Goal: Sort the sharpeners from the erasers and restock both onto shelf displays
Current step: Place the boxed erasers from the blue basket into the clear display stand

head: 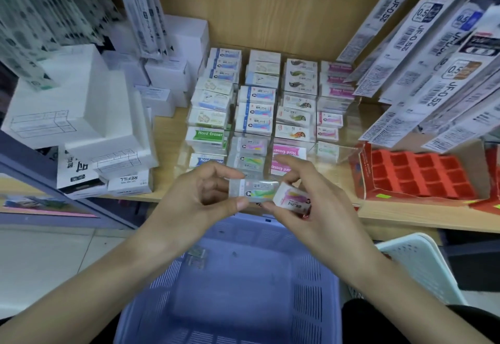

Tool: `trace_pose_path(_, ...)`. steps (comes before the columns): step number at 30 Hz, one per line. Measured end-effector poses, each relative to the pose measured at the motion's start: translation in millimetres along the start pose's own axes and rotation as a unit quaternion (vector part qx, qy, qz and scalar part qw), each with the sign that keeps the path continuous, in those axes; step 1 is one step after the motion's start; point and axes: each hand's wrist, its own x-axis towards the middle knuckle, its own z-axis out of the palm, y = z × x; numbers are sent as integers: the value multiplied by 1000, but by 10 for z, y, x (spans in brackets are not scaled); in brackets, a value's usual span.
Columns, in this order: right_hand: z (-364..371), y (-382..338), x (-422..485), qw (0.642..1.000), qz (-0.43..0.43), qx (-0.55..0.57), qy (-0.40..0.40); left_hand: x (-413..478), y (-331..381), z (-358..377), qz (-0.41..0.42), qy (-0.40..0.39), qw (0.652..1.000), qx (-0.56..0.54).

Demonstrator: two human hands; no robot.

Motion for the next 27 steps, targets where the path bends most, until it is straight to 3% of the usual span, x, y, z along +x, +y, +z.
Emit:
trace_pose_path(3, -15, 14, 77, 998, -40, -46, -4, 6, 45, -24, 2, 10, 1000, -22)
trace_pose_path(8, 87, 12, 192, 998, -32, -45, -8, 33, 5, -96, 13, 31, 999, -42)
trace_pose_path(17, 224, 128, 253, 998, 21, -46, -27, 97, -274, -503, 29, 170, 970, 171)
trace_pose_path(20, 217, 159, 222, 997, 42, -60, -41, 118, -337, -505, 17, 150, 949, 276)
trace_pose_path(23, 106, 205, 292, 995, 62, -76, -4, 149, -383, -448, 26, 95, 929, 356)
trace_pose_path(27, 72, 219, 449, 992, 97, -77, -3, 150, -436, -347, 17, 68, 921, 382)
